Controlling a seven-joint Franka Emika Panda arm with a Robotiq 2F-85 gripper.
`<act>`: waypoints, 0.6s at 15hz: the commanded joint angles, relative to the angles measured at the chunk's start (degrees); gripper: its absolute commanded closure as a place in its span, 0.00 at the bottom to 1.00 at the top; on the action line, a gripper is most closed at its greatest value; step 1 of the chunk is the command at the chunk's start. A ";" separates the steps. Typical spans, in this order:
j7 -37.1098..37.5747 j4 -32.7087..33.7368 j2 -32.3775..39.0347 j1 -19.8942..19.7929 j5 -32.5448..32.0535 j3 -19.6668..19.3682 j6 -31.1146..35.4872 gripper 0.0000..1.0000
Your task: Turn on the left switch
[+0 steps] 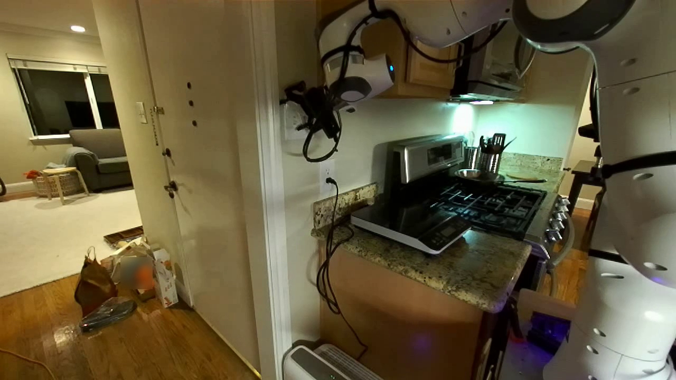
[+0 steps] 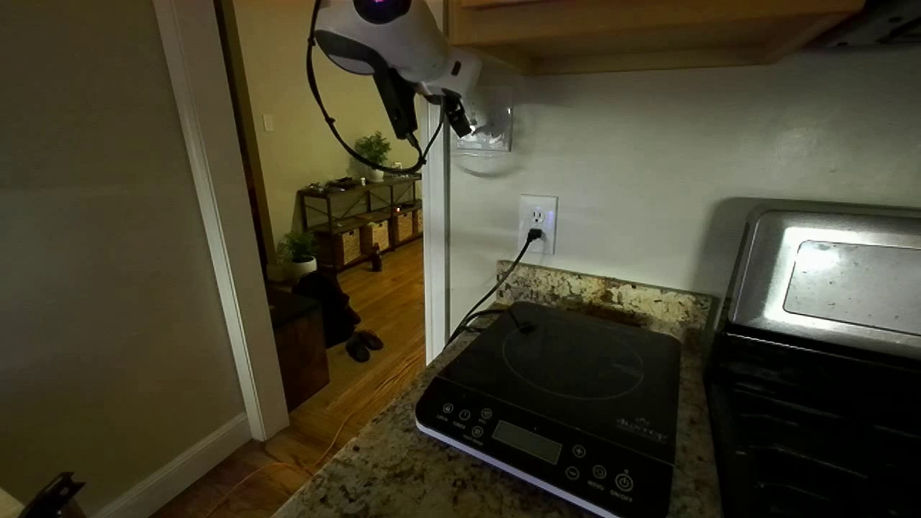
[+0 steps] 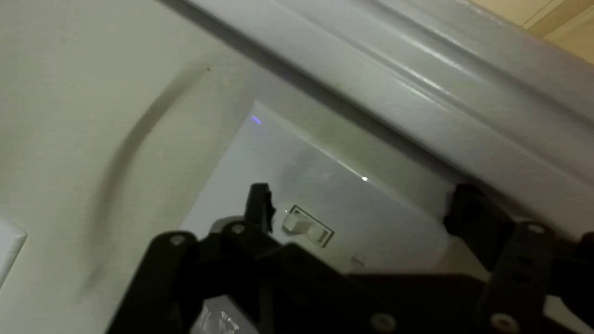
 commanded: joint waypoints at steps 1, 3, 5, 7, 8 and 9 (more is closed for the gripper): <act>1.02 1.23 0.13 -0.26 -0.24 -0.06 -0.84 0.00; 1.06 2.24 0.80 -0.26 -0.47 -0.15 -0.54 0.00; 1.57 2.61 1.37 -0.37 -1.10 -0.28 -0.70 0.00; 2.38 2.54 1.86 -0.38 -1.73 -0.37 -0.60 0.00; 2.35 2.64 1.99 -0.40 -1.79 -0.38 -0.65 0.00; 1.73 3.14 2.25 -0.49 -1.25 -0.34 -1.03 0.00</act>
